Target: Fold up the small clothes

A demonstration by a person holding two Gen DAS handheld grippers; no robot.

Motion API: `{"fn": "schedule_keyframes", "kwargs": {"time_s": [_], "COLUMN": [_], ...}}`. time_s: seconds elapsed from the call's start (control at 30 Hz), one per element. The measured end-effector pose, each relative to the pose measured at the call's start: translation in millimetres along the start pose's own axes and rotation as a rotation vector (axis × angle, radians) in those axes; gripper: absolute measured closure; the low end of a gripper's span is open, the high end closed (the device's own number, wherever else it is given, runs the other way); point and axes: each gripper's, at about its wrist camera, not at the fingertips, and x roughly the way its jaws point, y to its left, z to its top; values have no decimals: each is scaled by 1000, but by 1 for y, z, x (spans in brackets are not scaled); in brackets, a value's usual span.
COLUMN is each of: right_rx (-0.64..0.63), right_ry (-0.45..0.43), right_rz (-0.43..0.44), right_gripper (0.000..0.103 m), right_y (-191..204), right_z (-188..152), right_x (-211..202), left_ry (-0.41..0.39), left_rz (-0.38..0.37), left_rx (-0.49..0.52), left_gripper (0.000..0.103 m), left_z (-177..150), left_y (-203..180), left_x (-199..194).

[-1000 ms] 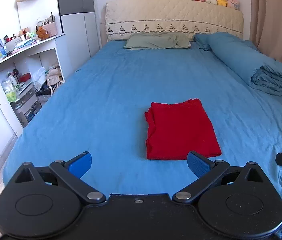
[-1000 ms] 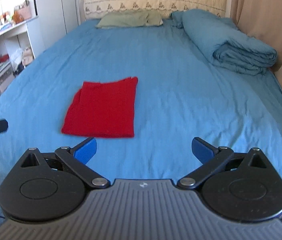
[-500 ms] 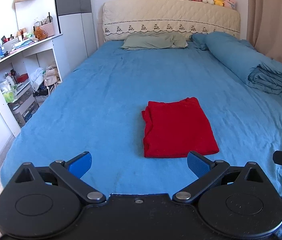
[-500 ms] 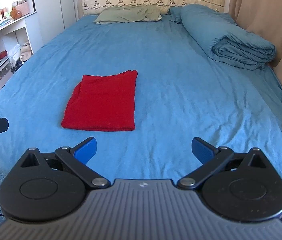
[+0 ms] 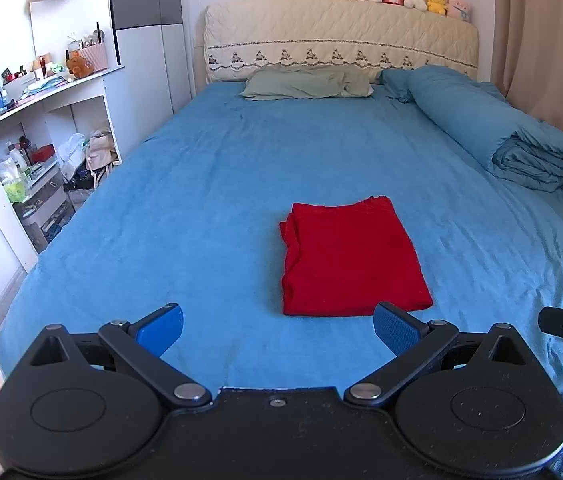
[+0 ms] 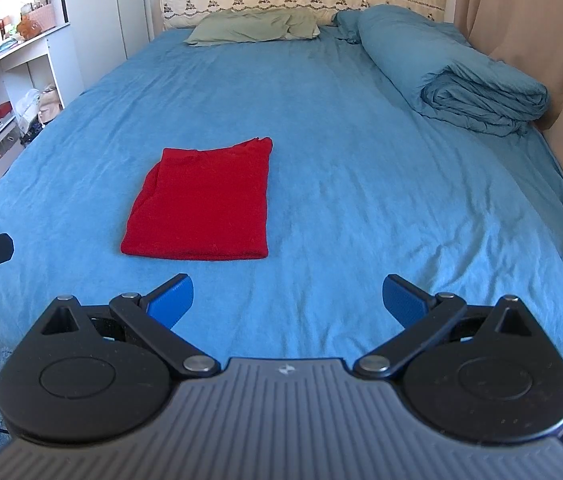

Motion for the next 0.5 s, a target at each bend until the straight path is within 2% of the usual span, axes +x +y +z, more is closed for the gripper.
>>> {"fn": "schedule_keyframes", "kwargs": {"time_s": [0.5], "right_rx": [13], "right_ry": [4], "right_rz": [0], "right_gripper": [0], "right_y": [-1], "right_z": [-1], "right_x": [2], "left_ry": [-10], "left_rz": [-1], "left_rx": [4], "left_gripper": [0], "left_z": [1], "left_y": [0], "left_x": [-3]}}
